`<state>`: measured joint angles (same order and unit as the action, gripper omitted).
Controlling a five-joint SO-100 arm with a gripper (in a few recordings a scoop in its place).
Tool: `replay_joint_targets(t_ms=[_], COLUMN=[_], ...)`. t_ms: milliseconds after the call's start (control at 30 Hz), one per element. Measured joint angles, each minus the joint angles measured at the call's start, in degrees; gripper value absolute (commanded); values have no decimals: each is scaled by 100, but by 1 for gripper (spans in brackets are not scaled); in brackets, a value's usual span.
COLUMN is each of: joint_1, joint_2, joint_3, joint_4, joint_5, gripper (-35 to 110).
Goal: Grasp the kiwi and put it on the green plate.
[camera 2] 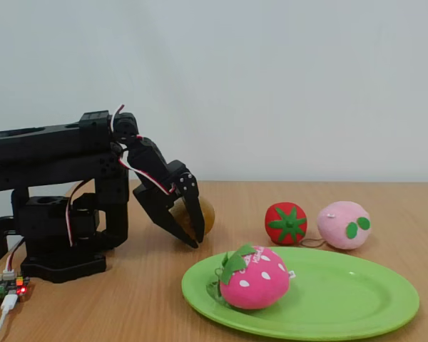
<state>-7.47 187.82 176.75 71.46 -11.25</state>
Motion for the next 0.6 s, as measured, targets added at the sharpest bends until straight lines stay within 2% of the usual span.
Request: replay_joint_targets(t_ms=[300,600], joint_1=[35,35], joint_2=[0,-9], joint_3=[0,-694], joint_4=[0,193], joint_5=[-44,158], gripper=[3,0])
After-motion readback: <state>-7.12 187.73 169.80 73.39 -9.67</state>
